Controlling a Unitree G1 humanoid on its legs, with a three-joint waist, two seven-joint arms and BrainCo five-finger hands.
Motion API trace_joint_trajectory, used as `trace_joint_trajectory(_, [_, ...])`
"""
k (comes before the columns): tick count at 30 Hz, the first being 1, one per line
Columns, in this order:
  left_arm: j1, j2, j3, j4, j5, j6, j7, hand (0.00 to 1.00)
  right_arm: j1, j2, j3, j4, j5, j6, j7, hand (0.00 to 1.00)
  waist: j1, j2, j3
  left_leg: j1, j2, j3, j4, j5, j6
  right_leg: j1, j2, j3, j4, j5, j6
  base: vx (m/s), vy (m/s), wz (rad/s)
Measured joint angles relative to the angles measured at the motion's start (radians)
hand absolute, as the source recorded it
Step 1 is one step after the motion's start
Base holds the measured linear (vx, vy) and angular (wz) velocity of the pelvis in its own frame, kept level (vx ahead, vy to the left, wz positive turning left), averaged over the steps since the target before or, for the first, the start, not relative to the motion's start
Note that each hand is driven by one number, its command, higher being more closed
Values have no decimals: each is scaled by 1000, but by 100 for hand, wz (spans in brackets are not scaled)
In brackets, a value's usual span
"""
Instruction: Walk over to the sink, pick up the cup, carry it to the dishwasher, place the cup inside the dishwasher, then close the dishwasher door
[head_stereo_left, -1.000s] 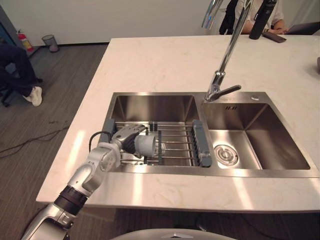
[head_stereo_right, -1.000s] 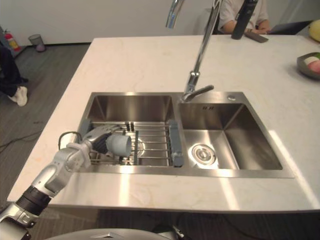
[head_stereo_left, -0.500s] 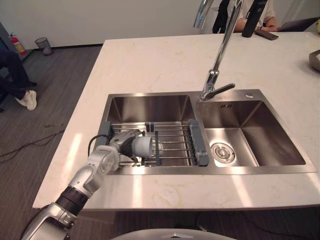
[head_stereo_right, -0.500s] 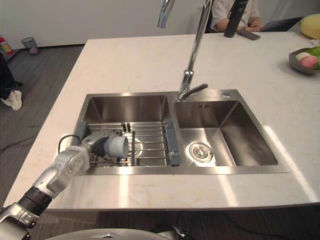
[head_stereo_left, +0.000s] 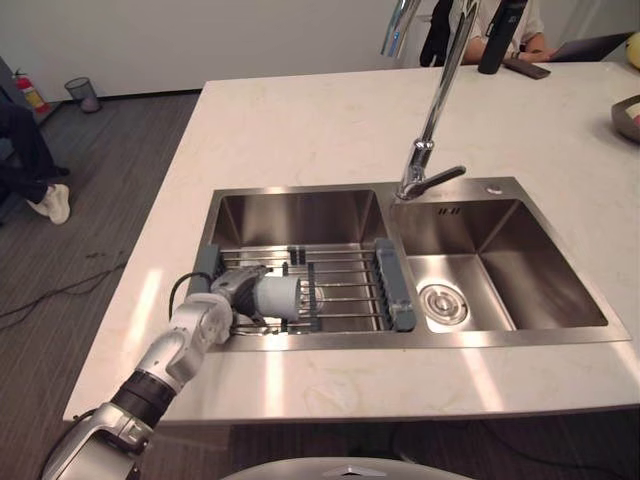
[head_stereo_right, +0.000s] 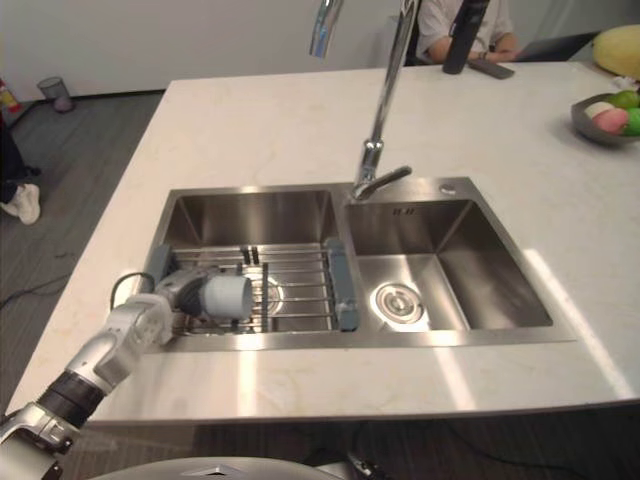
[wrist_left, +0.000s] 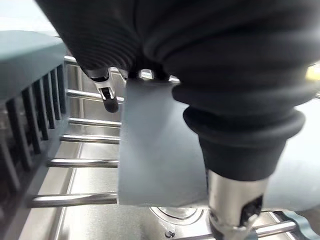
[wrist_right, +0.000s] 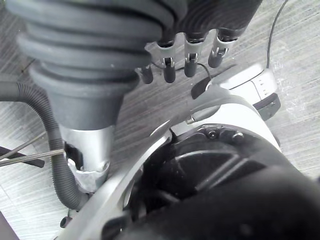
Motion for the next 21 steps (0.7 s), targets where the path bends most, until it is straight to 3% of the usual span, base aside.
trace_joint_trajectory(7, [-24, -2, -1, 50, -3, 0, -54, 0, 1, 2, -11, 1, -1, 0, 1, 0, -5, -1, -20, 4, 0, 5, 0, -1, 0, 1, 0, 4, 0, 0, 0, -3, -3, -1])
trace_joint_trajectory(8, [-34, -2, -1, 63, -3, -1, -73, 100, 1, 1, -11, 1, -1, 0, 3, 0, -5, -1, -20, 8, 0, 9, 0, -1, 0, 3, 0, 7, 0, 0, 0, -25, -18, -6])
trace_joint_trajectory(13, [-55, -2, -2, 111, -88, 1, -156, 100, 1, 0, -14, 1, -2, 1, 7, 0, -22, 3, -23, 19, 0, 14, 0, -4, 0, 10, 0, 12, -4, 1, 0, -11, -8, -2])
trace_joint_trajectory(15, [-58, -2, -2, 121, -109, -6, -160, 100, 1, -1, -14, 1, -4, 1, 8, 0, -22, 3, -23, 19, 0, 14, 0, -4, 0, 10, 1, 13, -5, 1, 0, 0, 0, 0])
trace_joint_trajectory(21, [-38, -7, -9, 135, -290, -80, -151, 100, 0, -8, -18, 3, -39, 0, 8, 0, -21, 3, -23, 18, -2, 13, 0, -6, 0, 10, 1, 13, -6, 0, 2, 0, 0, 0])
